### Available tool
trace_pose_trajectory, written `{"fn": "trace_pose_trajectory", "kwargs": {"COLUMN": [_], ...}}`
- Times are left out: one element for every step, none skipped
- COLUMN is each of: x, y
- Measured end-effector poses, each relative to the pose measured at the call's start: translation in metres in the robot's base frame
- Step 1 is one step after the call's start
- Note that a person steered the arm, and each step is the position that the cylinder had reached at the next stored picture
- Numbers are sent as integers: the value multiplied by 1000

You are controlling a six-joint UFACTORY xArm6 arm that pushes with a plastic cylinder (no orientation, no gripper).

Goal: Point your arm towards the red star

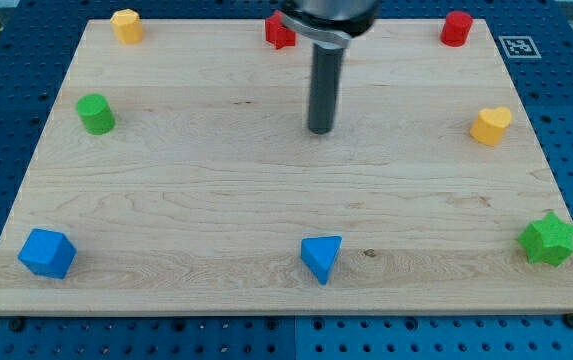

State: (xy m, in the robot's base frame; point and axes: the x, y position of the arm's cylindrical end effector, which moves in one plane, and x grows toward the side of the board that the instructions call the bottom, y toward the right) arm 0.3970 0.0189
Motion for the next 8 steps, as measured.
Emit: {"fn": "trace_pose_trajectory", "kwargs": {"x": [-32, -60, -63, -63, -75, -114, -152, -195], "y": [-64, -138, -161, -161, -162, -161, -161, -161]}}
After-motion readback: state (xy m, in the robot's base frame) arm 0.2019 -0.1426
